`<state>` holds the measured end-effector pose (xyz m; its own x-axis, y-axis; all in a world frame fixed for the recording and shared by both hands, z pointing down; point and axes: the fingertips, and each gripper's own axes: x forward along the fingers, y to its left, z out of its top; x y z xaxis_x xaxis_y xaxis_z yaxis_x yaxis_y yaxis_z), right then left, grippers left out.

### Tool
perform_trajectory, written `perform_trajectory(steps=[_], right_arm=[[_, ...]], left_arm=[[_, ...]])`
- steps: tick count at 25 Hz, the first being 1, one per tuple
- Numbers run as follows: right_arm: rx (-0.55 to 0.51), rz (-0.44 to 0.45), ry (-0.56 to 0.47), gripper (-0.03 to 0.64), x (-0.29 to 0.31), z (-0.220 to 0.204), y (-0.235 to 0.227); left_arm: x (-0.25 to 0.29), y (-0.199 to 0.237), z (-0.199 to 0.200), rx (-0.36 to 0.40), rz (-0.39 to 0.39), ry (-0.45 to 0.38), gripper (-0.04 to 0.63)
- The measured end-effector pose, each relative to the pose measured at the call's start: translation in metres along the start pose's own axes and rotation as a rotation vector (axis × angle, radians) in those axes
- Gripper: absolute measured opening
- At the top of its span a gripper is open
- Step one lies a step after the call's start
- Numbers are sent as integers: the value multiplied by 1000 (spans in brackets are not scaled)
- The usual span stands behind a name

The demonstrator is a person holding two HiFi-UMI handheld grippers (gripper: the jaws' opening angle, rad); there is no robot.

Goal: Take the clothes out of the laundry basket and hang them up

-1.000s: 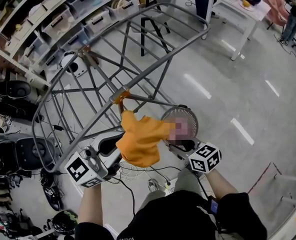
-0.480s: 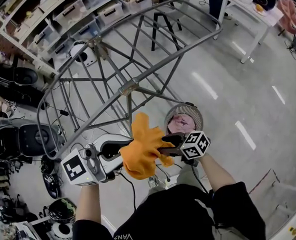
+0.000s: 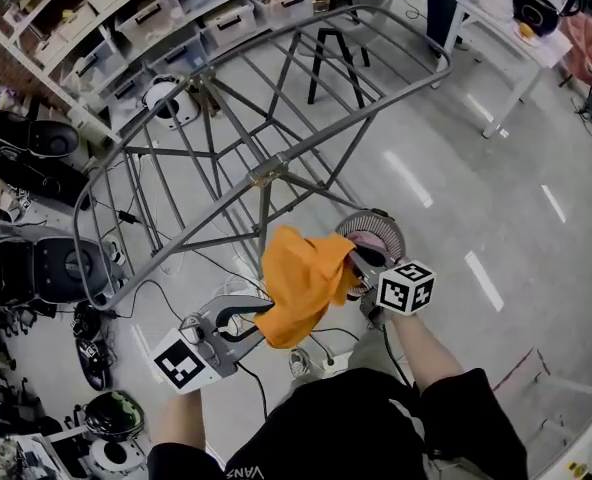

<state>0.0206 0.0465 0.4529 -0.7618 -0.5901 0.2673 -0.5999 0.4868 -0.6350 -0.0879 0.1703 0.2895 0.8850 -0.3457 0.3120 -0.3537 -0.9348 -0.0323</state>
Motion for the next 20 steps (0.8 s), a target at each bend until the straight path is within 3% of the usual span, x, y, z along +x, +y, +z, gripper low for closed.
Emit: perform_trajectory(steps=[3,6,9,12,15,18,20], right_arm=[[122,69,-164,12,-5,40,15],[204,176,-270,12,-10,71,38],[229,311,-325,12,-22,94,60],[245,491,-369,12,-39,112,87],[239,620,-394,12,-58,124,106],[170,677,-373,12,-72,126,120],[122,695,-344,12,-78,124,127]], left_arm=[[16,-13,-29,-81,18,72,41],[38,-26,-55,-25,-19,118,44],[63,-42,-84,-16,-54,193,81],[78,-59,-104,-69,-130,270,163],[77,-65,-120,-118,-183,327,199],[63,-47,-135,-167,-107,353,199],[50,-23,-137,-228,-18,308,199]])
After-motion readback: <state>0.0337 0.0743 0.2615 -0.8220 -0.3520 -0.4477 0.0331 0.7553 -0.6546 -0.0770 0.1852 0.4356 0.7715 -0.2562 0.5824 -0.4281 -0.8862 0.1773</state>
